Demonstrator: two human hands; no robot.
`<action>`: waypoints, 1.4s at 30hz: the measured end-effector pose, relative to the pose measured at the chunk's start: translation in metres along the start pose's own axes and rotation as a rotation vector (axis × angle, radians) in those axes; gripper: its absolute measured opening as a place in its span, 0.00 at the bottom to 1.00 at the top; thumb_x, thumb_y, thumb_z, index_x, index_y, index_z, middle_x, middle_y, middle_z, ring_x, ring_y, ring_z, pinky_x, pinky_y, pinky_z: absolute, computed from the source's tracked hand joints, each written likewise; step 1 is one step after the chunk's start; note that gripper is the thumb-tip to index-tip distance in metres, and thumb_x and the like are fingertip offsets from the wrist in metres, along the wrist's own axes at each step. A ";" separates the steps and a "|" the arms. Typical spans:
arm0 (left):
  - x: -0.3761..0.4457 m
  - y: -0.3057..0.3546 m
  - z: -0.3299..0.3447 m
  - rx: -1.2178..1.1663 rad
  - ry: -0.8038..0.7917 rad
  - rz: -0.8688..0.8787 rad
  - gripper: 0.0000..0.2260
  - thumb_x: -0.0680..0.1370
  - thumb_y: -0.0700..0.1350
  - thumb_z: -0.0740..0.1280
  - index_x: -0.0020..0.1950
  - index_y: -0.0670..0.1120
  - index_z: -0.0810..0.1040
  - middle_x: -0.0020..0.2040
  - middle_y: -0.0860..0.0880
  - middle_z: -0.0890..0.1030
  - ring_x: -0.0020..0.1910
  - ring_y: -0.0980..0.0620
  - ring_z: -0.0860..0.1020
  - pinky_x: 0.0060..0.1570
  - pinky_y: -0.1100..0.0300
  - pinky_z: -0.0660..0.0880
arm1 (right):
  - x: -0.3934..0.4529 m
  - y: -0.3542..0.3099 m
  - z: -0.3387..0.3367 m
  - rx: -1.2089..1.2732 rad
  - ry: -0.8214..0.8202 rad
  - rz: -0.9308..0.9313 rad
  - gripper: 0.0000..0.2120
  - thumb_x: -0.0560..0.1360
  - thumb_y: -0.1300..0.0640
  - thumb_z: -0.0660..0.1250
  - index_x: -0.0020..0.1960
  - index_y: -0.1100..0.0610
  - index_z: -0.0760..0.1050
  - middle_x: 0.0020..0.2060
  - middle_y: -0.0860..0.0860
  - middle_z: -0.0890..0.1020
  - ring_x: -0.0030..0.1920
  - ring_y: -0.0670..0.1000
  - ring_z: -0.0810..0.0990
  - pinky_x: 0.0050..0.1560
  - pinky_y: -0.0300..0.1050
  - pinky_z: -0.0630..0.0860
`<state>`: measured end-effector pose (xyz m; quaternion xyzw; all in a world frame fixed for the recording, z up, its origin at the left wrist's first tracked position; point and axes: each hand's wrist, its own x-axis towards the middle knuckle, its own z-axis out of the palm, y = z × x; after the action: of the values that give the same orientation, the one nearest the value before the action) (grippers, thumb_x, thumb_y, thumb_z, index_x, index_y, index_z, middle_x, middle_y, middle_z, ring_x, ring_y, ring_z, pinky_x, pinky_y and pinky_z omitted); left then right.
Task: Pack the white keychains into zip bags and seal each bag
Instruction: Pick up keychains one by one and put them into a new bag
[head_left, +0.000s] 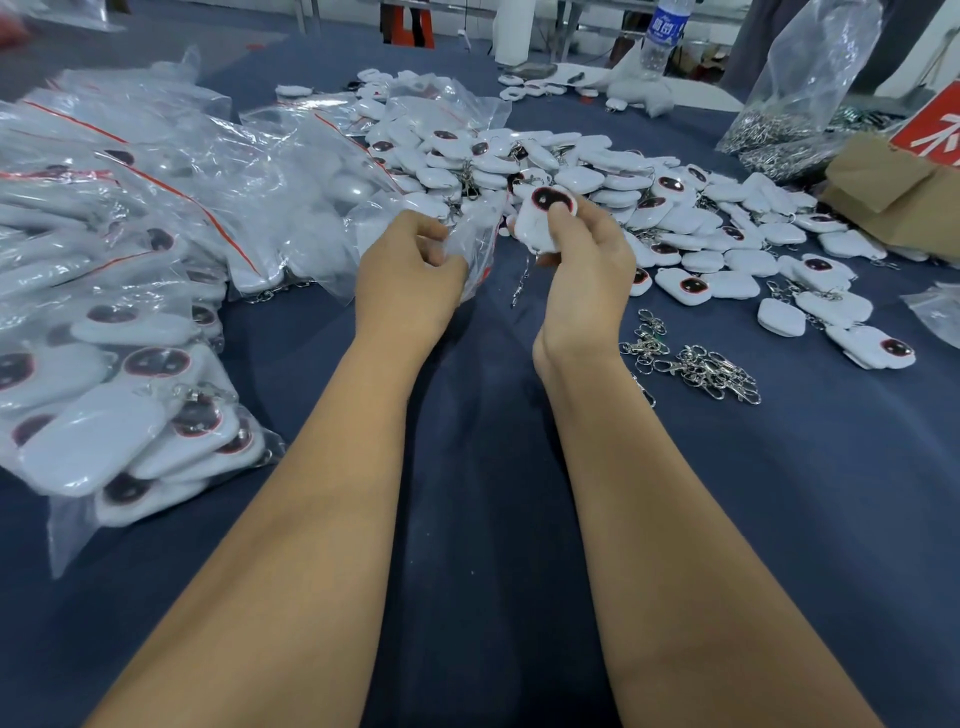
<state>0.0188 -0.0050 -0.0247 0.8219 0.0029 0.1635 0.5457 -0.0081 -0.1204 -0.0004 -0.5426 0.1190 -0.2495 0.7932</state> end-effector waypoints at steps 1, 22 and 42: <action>-0.001 0.001 0.000 -0.008 -0.008 -0.002 0.06 0.74 0.42 0.65 0.49 0.51 0.76 0.38 0.56 0.77 0.37 0.55 0.75 0.40 0.61 0.73 | 0.000 0.000 0.000 0.029 0.004 -0.018 0.05 0.77 0.64 0.66 0.52 0.59 0.78 0.35 0.45 0.76 0.32 0.42 0.70 0.37 0.34 0.69; -0.007 0.014 -0.005 -0.227 0.098 0.080 0.07 0.77 0.43 0.65 0.41 0.53 0.79 0.38 0.55 0.80 0.38 0.51 0.78 0.46 0.46 0.80 | -0.005 0.012 0.004 -0.351 -0.190 -0.076 0.09 0.74 0.60 0.72 0.43 0.52 0.71 0.37 0.52 0.81 0.38 0.48 0.81 0.49 0.48 0.78; -0.006 0.012 -0.001 -0.200 0.138 0.230 0.06 0.73 0.46 0.66 0.45 0.57 0.80 0.42 0.55 0.77 0.34 0.62 0.74 0.39 0.70 0.71 | 0.000 0.010 -0.003 -0.731 -0.080 -0.237 0.05 0.77 0.58 0.63 0.50 0.50 0.73 0.46 0.45 0.80 0.49 0.49 0.78 0.54 0.49 0.74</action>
<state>0.0105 -0.0105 -0.0153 0.7450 -0.0699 0.2806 0.6011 -0.0063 -0.1198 -0.0108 -0.8089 0.1056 -0.2591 0.5171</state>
